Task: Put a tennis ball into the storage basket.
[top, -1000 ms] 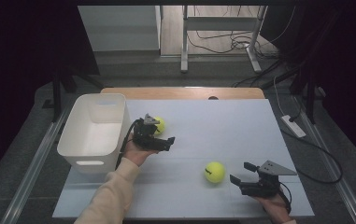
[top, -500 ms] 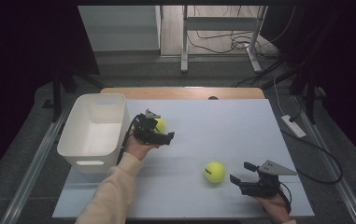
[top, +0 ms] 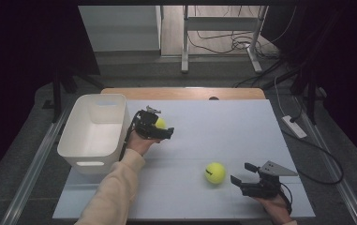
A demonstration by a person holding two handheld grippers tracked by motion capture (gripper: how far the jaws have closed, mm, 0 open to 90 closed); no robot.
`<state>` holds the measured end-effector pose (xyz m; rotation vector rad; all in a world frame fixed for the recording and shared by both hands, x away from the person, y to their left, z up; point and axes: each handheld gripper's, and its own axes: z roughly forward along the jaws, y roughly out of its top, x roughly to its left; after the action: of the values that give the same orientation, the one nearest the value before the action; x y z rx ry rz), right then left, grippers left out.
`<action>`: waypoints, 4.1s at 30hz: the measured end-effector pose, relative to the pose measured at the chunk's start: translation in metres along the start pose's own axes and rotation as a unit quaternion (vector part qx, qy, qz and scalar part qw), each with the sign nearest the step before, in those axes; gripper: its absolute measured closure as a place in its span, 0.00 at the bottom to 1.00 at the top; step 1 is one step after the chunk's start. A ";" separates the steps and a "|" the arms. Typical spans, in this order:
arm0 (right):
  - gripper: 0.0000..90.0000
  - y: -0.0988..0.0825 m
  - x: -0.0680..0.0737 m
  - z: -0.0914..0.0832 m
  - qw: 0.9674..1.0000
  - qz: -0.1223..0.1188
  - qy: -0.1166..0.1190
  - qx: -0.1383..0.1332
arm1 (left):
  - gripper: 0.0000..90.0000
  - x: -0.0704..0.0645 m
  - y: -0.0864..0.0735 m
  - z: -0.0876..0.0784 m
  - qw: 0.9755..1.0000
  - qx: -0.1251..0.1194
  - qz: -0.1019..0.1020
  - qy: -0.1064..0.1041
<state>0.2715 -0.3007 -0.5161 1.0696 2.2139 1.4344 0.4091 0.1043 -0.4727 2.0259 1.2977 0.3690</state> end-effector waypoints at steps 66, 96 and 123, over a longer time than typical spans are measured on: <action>0.18 -0.001 -0.001 0.000 1.000 -0.001 -0.001 0.002 | 0.30 0.020 0.008 0.043 0.995 0.047 -0.027 0.085; 0.18 -0.001 -0.001 0.000 1.000 0.000 -0.005 0.001 | 0.30 0.011 -0.003 0.004 0.999 -0.016 -0.022 0.028; 0.18 -0.001 -0.001 0.000 1.000 -0.001 -0.008 0.001 | 0.30 -0.008 -0.006 -0.030 0.997 -0.079 0.000 -0.017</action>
<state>0.2719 -0.3018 -0.5173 1.0744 2.2065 1.4177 0.3841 0.1110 -0.4539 1.8913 1.2082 0.4218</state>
